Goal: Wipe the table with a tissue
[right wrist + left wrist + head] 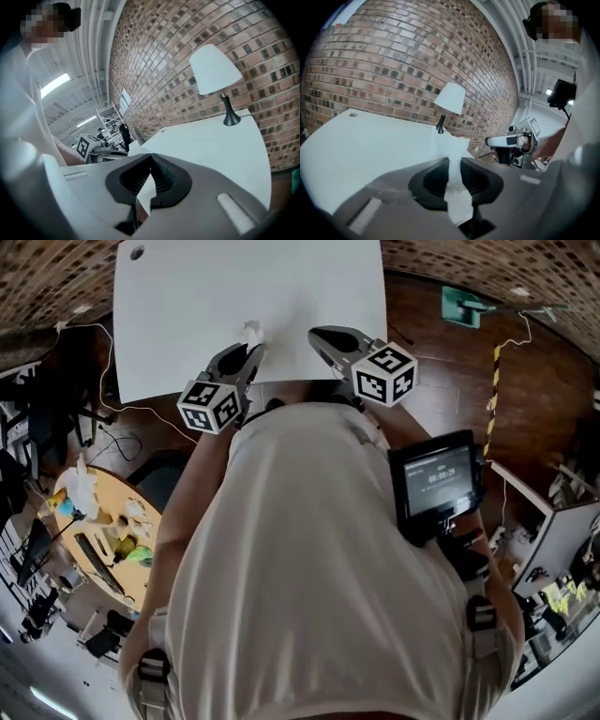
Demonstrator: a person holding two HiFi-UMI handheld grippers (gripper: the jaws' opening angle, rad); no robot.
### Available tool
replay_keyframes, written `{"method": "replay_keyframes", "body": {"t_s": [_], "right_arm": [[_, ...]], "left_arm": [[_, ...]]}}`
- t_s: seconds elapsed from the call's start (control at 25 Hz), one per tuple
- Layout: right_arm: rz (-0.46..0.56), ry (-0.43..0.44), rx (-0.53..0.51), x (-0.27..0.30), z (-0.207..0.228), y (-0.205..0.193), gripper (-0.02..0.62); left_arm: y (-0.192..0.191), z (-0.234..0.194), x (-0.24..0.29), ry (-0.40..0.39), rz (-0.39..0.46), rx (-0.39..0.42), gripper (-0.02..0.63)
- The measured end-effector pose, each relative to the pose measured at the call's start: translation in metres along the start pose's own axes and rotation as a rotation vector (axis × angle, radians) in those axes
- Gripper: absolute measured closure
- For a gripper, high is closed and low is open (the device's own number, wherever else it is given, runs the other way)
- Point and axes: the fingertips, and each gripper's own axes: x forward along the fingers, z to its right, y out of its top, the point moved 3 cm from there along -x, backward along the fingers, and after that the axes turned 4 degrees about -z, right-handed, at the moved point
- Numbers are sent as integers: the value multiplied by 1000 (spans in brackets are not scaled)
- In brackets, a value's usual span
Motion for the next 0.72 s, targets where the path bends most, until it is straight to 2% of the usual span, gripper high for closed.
{"method": "replay_keyframes", "body": {"t_s": [0.12,0.24,0.4,0.56,0.72], "right_arm": [[-2,44,-54,9,-20,15,591],[2,72,-136,32,-62,24,591],[9,81,-261,52,-106,19,592],[5,87,-257,46,-113,10,591],[-5,78,-235,48,-124,-8,591]], "left_arm": [[10,0,-23,22,55,2,528],[12,-10,-65,24,110,4,528],[10,-20,-105,26,197,-11,528],[8,-10,-108,13,221,18,528],[-8,-7,-118,-1,228,8,528]]}}
